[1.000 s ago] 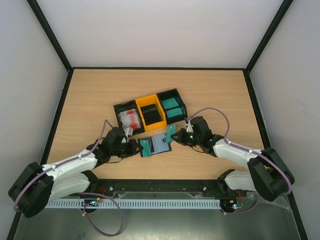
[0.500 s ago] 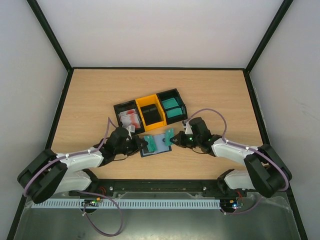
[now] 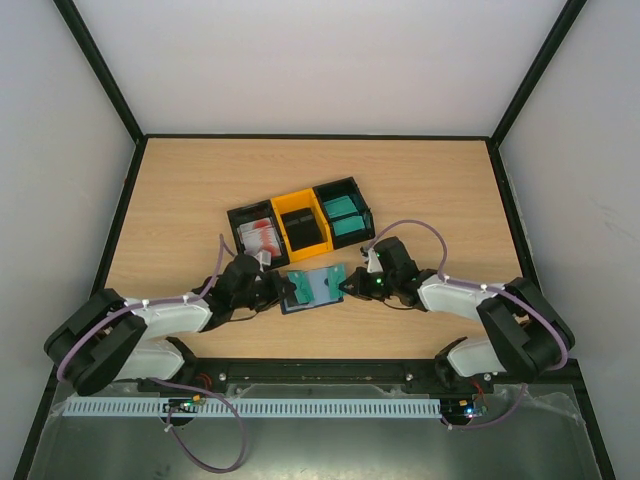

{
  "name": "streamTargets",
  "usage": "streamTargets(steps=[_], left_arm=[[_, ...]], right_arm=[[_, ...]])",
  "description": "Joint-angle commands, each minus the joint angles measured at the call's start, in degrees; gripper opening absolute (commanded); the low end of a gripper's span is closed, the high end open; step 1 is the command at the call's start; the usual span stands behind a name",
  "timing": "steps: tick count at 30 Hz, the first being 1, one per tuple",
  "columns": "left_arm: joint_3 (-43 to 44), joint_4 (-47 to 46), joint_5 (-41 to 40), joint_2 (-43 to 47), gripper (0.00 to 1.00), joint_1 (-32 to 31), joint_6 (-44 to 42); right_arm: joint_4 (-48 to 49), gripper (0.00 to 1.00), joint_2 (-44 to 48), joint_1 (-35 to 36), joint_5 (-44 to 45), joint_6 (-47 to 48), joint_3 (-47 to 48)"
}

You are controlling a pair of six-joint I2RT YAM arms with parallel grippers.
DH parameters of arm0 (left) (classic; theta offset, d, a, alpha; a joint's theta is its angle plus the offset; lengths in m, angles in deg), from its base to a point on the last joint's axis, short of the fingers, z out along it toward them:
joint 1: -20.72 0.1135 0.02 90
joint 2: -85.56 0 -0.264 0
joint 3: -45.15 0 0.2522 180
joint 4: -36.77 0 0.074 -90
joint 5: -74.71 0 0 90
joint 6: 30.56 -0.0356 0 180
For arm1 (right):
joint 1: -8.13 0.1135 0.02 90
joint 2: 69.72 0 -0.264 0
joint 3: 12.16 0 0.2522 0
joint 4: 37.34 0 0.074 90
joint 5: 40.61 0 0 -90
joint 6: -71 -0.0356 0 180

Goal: Put the credit cards into the card holder
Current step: Insert the credit card into the card holder.

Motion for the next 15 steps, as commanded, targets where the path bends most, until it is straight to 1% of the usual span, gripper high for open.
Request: streamTargets(steps=[1,5,9,15], left_arm=[[-0.3,2.2,-0.2,0.3,0.02,-0.3,-2.3],[-0.3,1.8,1.6,-1.1,0.02,-0.3,-3.8],[0.4,-1.2,3.6,-4.0,0.02,-0.3,-4.3],[0.6,-4.4,3.4,-6.8,0.02,-0.3,-3.2]], right_arm=[[-1.1,0.02,-0.6,0.3,3.9,1.2,-0.3],[-1.3,0.02,-0.9,0.3,5.1,0.8,-0.5],[-1.2,0.02,-1.4,0.3,5.9,0.4,-0.9],[-1.8,0.02,-1.6,0.3,7.8,-0.3,-1.4]])
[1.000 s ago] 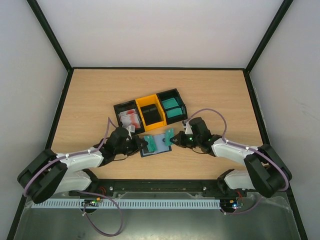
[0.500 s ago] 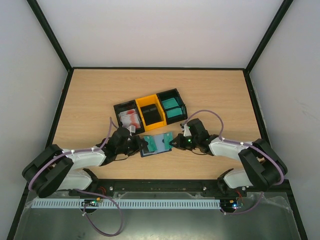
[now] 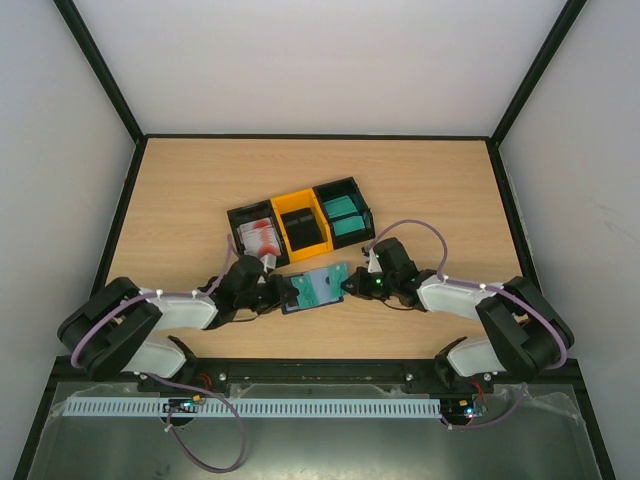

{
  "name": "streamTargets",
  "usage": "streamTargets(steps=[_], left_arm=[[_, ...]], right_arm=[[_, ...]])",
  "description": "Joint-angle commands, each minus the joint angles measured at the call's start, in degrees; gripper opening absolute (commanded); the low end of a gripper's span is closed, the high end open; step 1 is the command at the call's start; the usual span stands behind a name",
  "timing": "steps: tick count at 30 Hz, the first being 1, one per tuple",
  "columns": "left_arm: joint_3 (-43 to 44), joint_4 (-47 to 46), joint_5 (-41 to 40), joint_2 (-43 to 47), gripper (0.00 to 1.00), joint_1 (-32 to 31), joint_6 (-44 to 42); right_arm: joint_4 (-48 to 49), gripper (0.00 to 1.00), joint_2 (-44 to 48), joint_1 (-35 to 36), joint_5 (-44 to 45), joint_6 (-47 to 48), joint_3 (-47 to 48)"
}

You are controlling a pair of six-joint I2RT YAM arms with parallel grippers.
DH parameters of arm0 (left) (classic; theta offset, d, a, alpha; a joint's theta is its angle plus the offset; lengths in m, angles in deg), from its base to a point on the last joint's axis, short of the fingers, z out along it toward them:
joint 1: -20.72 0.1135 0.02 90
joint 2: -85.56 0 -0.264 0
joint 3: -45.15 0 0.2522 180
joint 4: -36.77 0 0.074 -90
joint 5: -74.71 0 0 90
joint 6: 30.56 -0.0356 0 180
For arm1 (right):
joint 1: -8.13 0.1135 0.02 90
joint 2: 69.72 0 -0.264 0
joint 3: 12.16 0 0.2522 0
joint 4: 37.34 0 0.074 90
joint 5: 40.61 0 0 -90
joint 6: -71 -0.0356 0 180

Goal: Put the credit cards into the card holder
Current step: Insert the credit card into the card holder.

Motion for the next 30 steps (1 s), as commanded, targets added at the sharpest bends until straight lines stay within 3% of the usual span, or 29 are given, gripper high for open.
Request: streamTargets(steps=[1,16,30], left_arm=[[0.4,-2.8,0.1,-2.3,0.02,-0.3,-0.2],[-0.3,-3.1,-6.6,-4.1,0.02,-0.3,3.9],[0.5,-8.3,-1.2,-9.3,0.02,-1.4,4.8]], right_arm=[[-1.8,0.02,-1.2,0.3,4.1,-0.5,-1.4],[-3.4,0.02,-2.6,0.3,7.5,-0.8,-1.7],[-3.9,0.02,-2.7,0.3,8.8,-0.8,-2.0]])
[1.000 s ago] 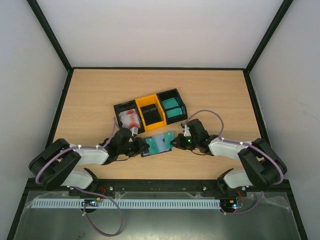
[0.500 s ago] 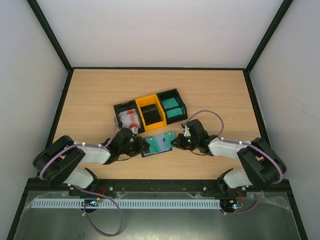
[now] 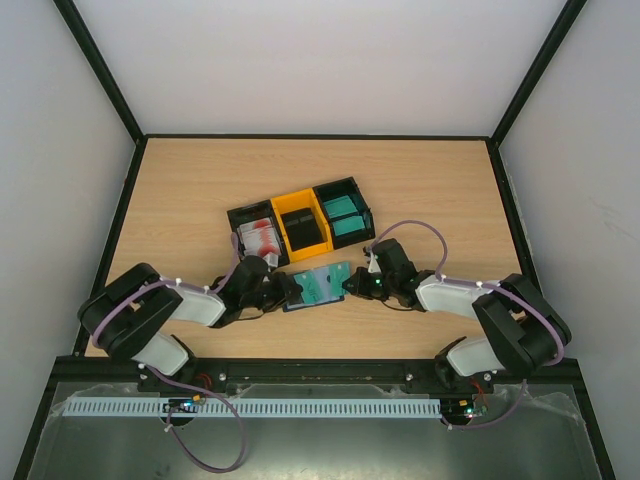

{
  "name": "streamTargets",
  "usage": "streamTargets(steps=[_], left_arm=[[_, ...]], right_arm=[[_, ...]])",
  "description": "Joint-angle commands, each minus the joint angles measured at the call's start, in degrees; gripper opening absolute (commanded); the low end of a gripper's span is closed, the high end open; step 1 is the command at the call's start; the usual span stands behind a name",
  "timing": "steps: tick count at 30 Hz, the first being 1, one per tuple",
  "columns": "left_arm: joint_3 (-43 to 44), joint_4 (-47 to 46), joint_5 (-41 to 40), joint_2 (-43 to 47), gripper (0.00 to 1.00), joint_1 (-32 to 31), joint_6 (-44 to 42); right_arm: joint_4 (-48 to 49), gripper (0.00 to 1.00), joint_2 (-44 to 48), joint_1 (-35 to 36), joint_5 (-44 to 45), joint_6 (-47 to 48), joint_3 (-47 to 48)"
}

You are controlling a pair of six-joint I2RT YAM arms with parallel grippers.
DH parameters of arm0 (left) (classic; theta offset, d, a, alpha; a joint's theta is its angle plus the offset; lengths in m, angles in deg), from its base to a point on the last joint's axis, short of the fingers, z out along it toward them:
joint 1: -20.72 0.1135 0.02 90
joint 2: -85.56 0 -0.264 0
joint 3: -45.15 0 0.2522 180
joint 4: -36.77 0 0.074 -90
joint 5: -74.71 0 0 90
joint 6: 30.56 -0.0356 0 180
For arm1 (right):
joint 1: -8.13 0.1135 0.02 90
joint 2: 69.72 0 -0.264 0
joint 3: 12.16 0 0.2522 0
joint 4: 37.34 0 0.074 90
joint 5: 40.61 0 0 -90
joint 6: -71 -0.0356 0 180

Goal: Put the credit cards into the card holder
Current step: Insert the credit card into the card holder.

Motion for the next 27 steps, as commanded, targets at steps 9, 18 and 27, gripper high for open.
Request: streamTargets(steps=[9,18,27], left_arm=[[-0.8,1.8,2.3,-0.7,0.02,-1.4,1.2],[1.5,3.0,1.5,-1.3,0.02,-1.4,-0.5],[10.0,11.6,1.4,-5.0,0.11,-3.2,-9.9]], right_arm=[[-4.8,0.02,-1.0,0.2,6.1,-0.2,-2.1],[-4.3,0.02,-0.8,0.2,6.1,-0.4,-2.4],[-4.0,0.02,-0.7,0.2,6.1,-0.6,-2.3]])
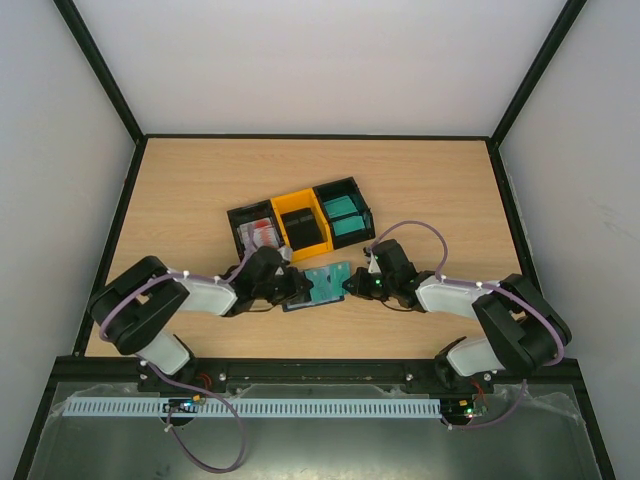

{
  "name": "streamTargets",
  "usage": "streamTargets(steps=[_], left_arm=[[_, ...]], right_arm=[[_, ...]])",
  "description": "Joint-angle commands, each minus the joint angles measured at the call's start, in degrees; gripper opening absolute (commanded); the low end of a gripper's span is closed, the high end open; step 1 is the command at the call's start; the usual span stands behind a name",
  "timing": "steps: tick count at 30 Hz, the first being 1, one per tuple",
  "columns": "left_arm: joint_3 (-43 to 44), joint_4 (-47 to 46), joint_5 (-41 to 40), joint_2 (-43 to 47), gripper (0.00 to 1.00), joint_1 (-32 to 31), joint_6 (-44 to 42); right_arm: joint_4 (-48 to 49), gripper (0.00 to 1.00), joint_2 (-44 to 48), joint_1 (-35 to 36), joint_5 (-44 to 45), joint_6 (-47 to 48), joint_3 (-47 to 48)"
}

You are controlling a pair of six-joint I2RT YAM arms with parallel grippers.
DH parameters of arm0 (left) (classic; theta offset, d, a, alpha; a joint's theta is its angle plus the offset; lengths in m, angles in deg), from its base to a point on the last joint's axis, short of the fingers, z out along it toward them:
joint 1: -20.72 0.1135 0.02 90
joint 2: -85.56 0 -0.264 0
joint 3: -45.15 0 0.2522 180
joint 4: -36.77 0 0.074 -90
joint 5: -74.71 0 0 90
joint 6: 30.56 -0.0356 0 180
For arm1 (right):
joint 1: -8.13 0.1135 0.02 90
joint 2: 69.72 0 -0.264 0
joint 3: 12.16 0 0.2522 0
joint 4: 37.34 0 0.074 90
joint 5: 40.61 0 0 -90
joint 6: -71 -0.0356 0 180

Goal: Put the credit cards into the card holder
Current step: Insert the credit card into the card holder.

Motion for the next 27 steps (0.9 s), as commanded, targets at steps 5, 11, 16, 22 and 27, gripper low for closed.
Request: streamTargets(steps=[5,11,16,22,27], left_arm=[[5.8,8.3,0.6,-5.5,0.2,-3.4,-8.3],[8.5,16.0,-5.3,-3.0,0.3,-5.5,-11.6],[9.6,19.8,-7.4,-1.1,0.41,-6.4,-13.0],[10.5,23.5,-8.9,0.5,0.53,-7.9,-13.5],[10.9,26.7,-10.4,2.2,0.6,-8.9,-13.4]], right_arm=[[-4.5,0.02,-0.6,0.0,5.7,-0.5,-1.9],[-5.6,0.02,3.6,0.0,7.3,-0.7,-1.6],[-7.4,0.02,11.1,0.0,8.9,-1.1,-0.7],[-11.1,0.02,15.5,0.0,11.1,-0.1,0.7],[-10.6,0.02,15.3,0.0,10.7,-0.3,0.0]])
